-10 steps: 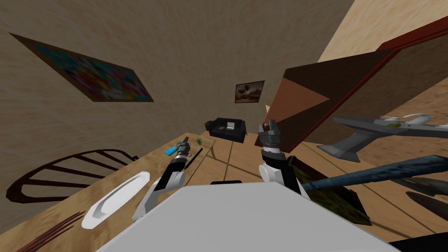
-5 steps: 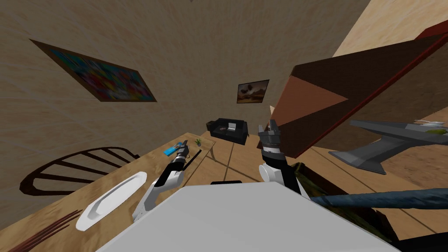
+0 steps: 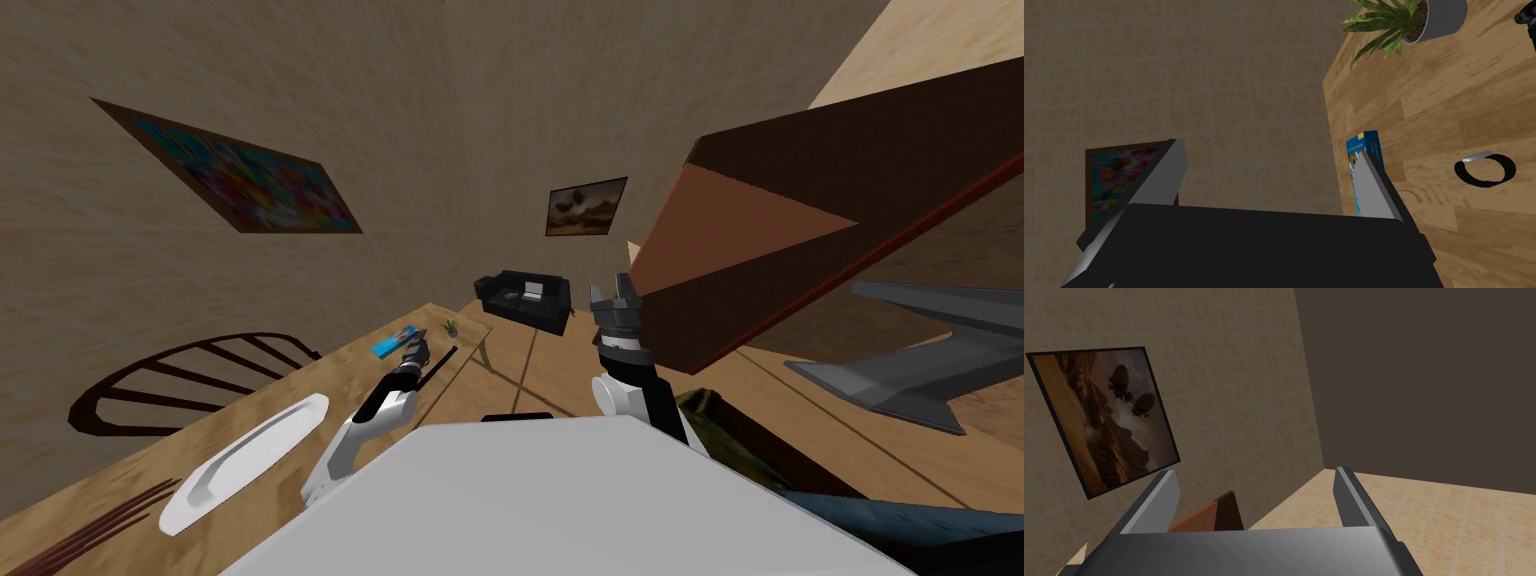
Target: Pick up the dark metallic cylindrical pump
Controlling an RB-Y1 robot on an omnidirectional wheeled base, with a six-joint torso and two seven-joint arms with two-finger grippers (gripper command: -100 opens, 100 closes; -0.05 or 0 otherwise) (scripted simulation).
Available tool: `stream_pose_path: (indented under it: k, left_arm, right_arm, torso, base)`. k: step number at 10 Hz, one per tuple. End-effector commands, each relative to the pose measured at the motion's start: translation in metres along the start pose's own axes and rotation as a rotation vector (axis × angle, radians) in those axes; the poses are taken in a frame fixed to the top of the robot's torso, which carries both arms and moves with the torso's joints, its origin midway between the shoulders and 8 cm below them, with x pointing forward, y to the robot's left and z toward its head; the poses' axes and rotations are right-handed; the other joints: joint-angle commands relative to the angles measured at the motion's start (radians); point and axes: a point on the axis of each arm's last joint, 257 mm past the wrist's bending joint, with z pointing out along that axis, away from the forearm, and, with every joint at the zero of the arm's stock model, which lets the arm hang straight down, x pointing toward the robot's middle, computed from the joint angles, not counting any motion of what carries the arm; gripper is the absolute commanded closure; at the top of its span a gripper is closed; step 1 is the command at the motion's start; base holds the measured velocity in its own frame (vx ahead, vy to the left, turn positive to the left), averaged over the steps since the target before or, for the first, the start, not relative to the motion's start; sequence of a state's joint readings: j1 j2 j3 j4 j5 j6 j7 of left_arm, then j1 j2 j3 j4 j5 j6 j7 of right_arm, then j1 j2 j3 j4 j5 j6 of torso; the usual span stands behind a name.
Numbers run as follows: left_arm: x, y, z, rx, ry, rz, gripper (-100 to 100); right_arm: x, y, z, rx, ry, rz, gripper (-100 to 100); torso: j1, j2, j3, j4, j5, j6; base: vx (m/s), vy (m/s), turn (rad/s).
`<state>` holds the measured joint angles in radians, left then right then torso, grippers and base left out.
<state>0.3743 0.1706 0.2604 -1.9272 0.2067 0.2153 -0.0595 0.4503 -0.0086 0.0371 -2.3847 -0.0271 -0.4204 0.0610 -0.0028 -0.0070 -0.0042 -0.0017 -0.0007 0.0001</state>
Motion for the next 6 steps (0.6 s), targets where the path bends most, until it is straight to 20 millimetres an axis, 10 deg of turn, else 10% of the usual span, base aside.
stream_pose_path:
  k: [1,6]
  left_arm:
    - [-0.006,0.015,0.001,-0.049,-0.006,-0.012,-100]
    - [-0.031,0.074,0.004,-0.237,-0.048,-0.084,-100]
  right_arm:
    - [0.0,0.0,0.0,0.0,0.0,0.0,0]
    - [0.0,0.0,0.0,0.0,0.0,0.0,0]
  torso:
    - [0.0,0.0,0.0,0.0,0.0,0.0]
    - [0.002,0.002,0.001,0.0,0.0,0.0]
  base:
    - [0.079,-0.052,0.056]
    - [0.078,-0.044,0.075]
